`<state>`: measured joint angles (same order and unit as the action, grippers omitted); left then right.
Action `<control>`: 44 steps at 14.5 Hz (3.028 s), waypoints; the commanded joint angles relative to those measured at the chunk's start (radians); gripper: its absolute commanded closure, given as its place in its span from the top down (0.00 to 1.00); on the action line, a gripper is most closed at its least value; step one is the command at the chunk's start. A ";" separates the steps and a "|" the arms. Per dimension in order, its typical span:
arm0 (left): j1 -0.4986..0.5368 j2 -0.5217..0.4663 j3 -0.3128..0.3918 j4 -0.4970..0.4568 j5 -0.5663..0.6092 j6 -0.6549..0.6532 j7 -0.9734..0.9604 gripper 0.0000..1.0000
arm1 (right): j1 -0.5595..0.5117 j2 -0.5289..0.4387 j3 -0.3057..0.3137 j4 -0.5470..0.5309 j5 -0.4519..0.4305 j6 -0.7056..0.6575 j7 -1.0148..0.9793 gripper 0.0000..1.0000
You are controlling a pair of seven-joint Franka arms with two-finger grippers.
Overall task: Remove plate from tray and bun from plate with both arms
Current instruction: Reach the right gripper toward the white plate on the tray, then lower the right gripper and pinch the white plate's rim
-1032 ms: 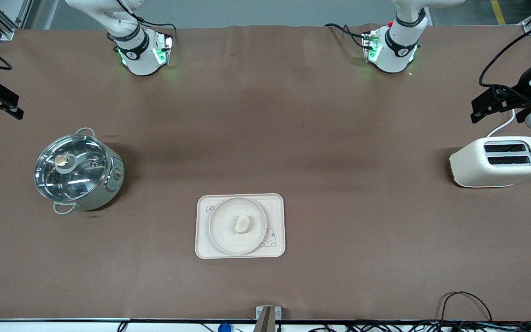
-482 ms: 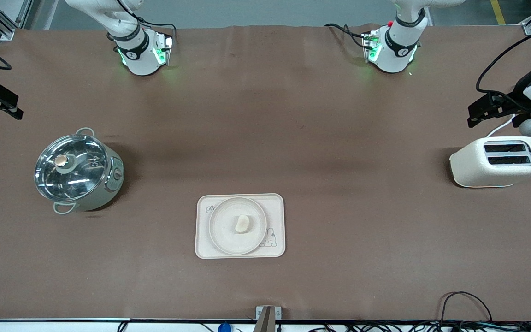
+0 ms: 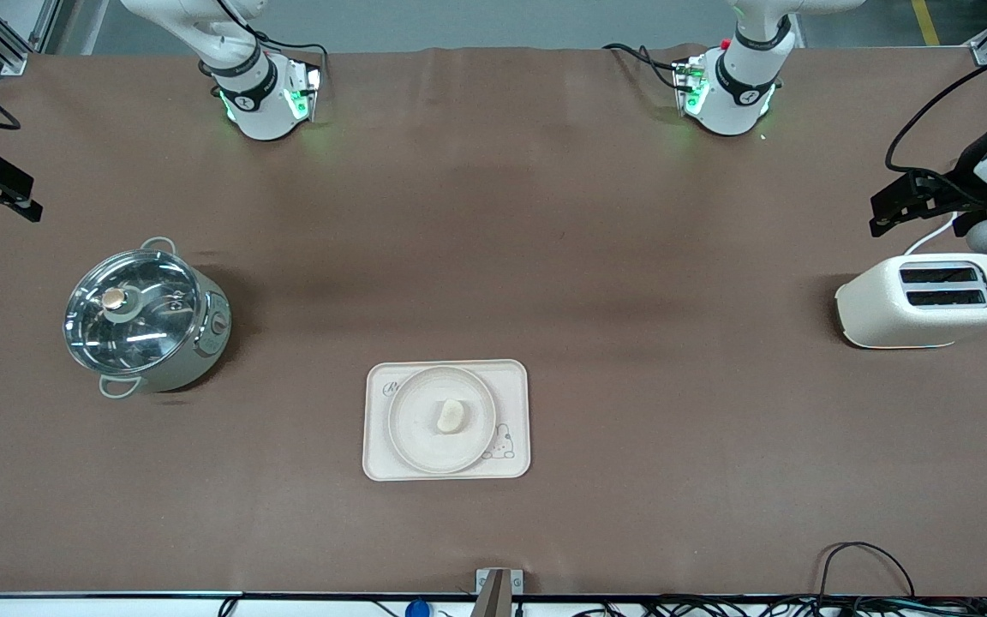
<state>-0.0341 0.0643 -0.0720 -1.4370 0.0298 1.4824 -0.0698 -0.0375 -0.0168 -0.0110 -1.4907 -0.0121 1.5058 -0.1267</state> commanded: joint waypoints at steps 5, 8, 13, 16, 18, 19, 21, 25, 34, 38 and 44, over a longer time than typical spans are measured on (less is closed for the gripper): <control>-0.003 0.026 -0.002 0.024 0.010 0.022 -0.001 1.00 | 0.171 0.171 -0.001 -0.052 0.142 0.164 0.192 1.00; -0.001 0.026 -0.002 0.024 0.007 0.038 0.001 1.00 | 0.273 0.306 0.000 -0.052 0.144 0.319 0.323 1.00; -0.001 0.025 -0.002 0.023 0.005 0.036 0.016 1.00 | 0.378 0.509 -0.001 -0.049 0.231 0.583 0.478 1.00; 0.003 0.026 -0.002 0.021 0.009 0.038 0.018 1.00 | 0.424 0.651 0.000 -0.045 0.236 0.785 0.541 1.00; 0.002 0.038 -0.002 0.023 0.010 0.038 0.016 1.00 | 0.461 0.722 0.000 -0.045 0.234 0.890 0.616 1.00; 0.002 0.039 -0.002 0.023 0.006 0.038 0.015 1.00 | 0.481 0.745 0.000 -0.045 0.236 0.930 0.659 1.00; 0.002 0.039 -0.002 0.023 0.004 0.038 0.016 1.00 | 0.499 0.787 0.000 -0.028 0.233 0.965 0.738 1.00; 0.002 0.040 -0.002 0.023 0.007 0.039 0.015 1.00 | 0.499 0.815 0.000 0.001 0.234 0.965 0.753 0.83; 0.002 0.040 0.001 0.023 0.007 0.039 0.015 1.00 | 0.479 0.816 0.000 -0.002 0.234 0.969 0.739 0.42; -0.004 0.040 0.000 0.023 0.010 0.039 0.008 1.00 | 0.476 0.825 -0.001 -0.017 0.230 1.037 0.733 0.38; -0.015 0.042 0.000 0.021 0.010 0.052 -0.001 1.00 | 0.476 0.841 0.000 -0.020 0.230 1.039 0.733 0.23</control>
<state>-0.0416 0.0984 -0.0731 -1.4318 0.0298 1.5276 -0.0695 0.4481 0.8202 -0.0204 -1.5052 0.2090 2.5319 0.6173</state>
